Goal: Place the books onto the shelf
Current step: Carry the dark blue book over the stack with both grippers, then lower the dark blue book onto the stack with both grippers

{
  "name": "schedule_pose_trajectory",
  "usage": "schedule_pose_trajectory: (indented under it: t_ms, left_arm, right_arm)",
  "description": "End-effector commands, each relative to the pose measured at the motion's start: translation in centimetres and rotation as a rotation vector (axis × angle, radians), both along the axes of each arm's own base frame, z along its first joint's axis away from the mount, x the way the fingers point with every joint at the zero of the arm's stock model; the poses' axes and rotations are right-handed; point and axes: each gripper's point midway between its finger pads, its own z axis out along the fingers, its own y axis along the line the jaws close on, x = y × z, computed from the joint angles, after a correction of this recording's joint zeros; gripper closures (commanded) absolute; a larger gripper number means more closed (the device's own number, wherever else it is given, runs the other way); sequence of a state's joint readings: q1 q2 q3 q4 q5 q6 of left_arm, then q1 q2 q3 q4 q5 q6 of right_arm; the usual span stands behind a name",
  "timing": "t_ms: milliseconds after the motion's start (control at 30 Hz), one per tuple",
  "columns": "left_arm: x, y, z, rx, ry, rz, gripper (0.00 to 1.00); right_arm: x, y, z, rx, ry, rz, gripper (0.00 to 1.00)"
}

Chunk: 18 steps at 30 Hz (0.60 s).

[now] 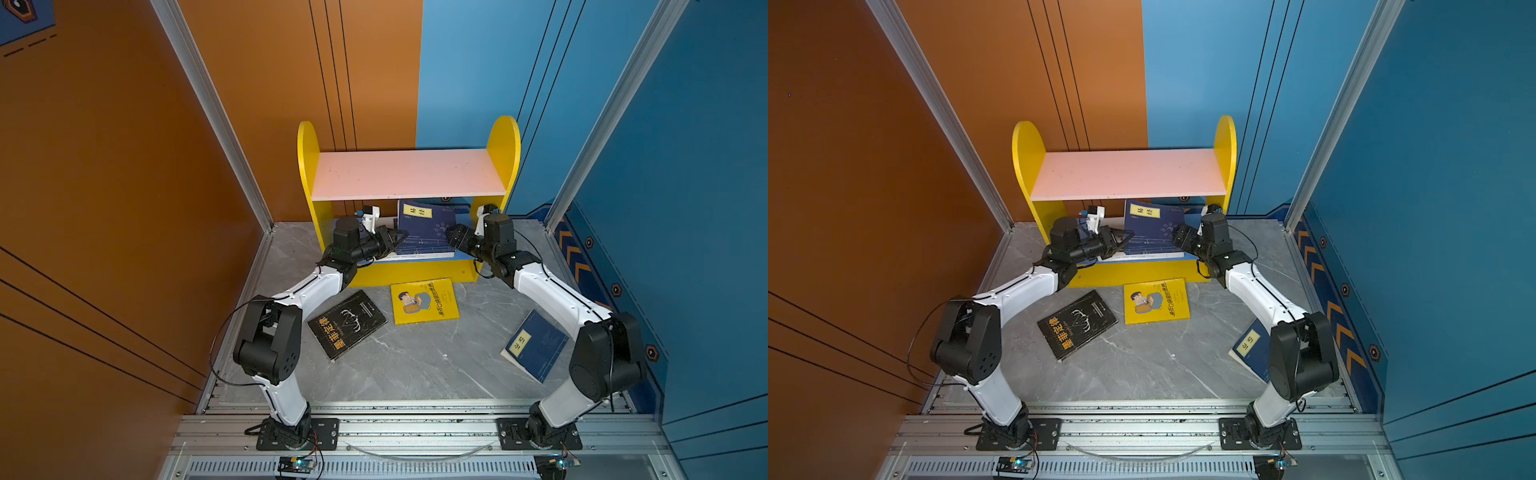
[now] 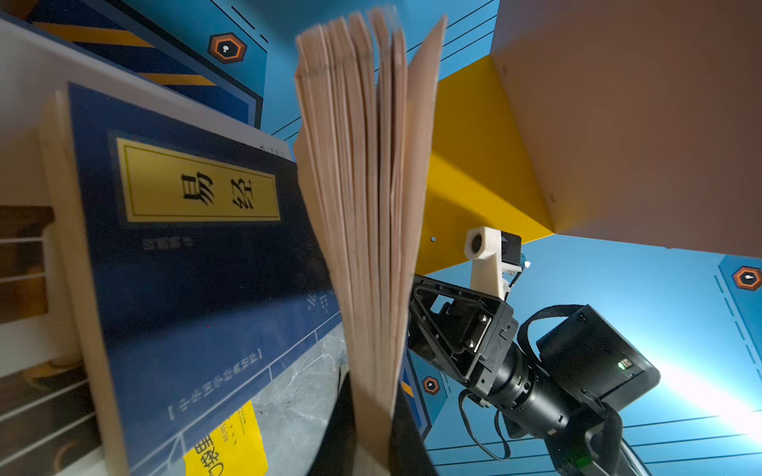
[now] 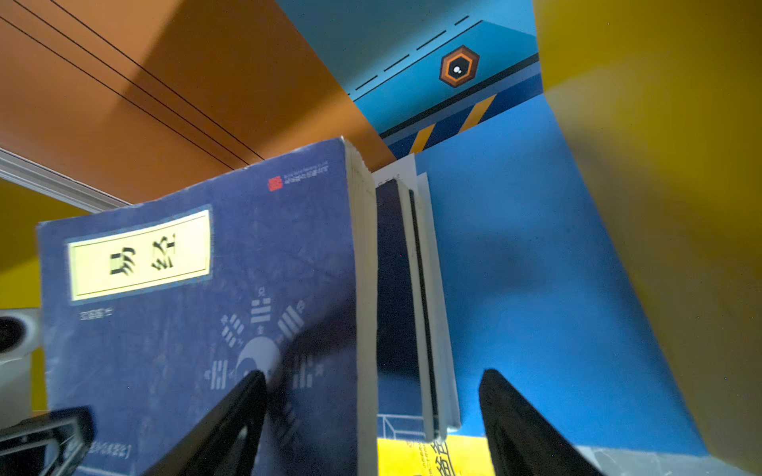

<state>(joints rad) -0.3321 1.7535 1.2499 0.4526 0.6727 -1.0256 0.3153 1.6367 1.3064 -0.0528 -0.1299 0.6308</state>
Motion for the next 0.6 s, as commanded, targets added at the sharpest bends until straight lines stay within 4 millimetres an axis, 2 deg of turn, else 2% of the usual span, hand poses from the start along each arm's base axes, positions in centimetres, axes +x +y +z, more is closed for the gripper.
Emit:
schedule_pose_trajectory:
  t_ms: [0, 267, 567]
  left_arm:
    - [0.9, 0.4, 0.6, 0.038, -0.046, 0.023, 1.0]
    - [1.5, 1.1, -0.8, 0.054, -0.012, 0.049, 1.0]
    - [2.2, 1.0, -1.2, 0.047, 0.006, 0.049, 1.0]
  right_arm:
    - [0.9, -1.0, 0.5, -0.039, -0.015, -0.045, 0.18]
    - [1.2, -0.2, 1.0, -0.006, -0.048, -0.028, 0.19]
    - [1.9, 0.6, 0.3, 0.028, -0.028, -0.022, 0.22]
